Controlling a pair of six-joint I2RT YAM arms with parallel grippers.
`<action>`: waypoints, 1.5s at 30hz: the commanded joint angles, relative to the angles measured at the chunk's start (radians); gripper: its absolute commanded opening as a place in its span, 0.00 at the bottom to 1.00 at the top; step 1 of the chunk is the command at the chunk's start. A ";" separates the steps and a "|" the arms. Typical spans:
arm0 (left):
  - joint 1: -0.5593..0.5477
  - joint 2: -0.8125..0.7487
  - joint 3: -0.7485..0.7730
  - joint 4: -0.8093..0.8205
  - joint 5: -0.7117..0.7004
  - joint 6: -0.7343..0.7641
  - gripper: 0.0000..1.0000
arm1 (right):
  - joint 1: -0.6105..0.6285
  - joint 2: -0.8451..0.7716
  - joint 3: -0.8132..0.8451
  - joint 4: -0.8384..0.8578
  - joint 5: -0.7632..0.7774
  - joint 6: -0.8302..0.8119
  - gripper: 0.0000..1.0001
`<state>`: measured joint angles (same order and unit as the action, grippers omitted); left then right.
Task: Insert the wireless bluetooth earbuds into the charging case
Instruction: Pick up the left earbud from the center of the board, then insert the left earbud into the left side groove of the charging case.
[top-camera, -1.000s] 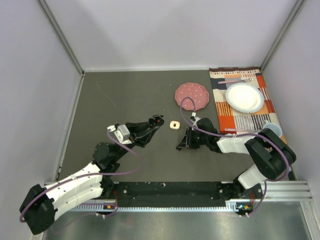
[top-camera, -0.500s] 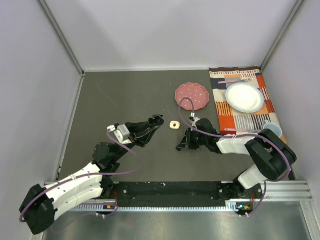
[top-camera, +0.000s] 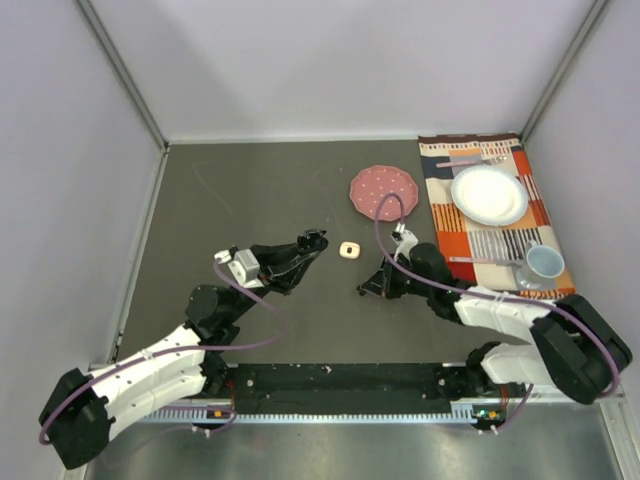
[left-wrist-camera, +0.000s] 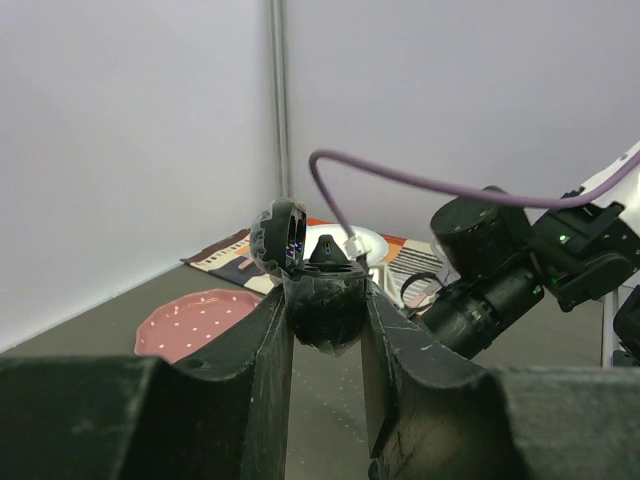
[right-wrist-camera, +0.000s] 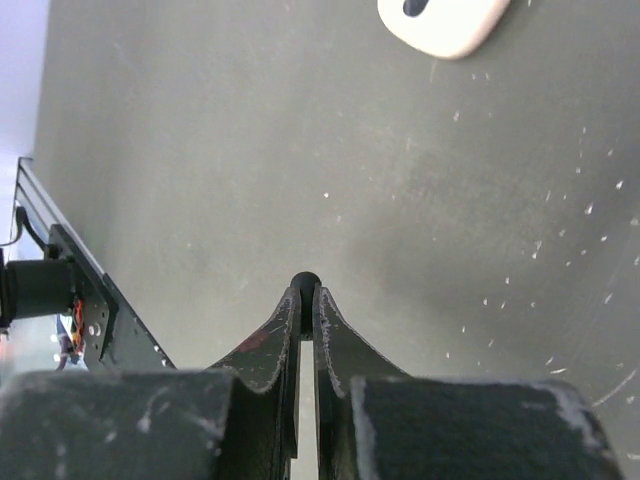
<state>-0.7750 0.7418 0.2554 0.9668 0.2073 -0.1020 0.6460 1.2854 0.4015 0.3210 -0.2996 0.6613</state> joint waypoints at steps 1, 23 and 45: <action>-0.001 -0.005 0.002 0.055 -0.013 -0.010 0.00 | 0.011 -0.135 -0.026 0.070 0.042 -0.061 0.00; 0.000 0.031 0.044 0.023 0.032 -0.021 0.00 | 0.009 -0.659 0.210 -0.261 -0.231 -0.598 0.00; 0.013 0.077 0.133 -0.028 0.400 -0.047 0.00 | 0.021 -0.295 0.887 -0.787 -0.826 -1.120 0.00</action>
<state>-0.7715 0.8146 0.3370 0.9180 0.5049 -0.1303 0.6479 0.9672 1.2358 -0.3813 -0.9985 -0.3630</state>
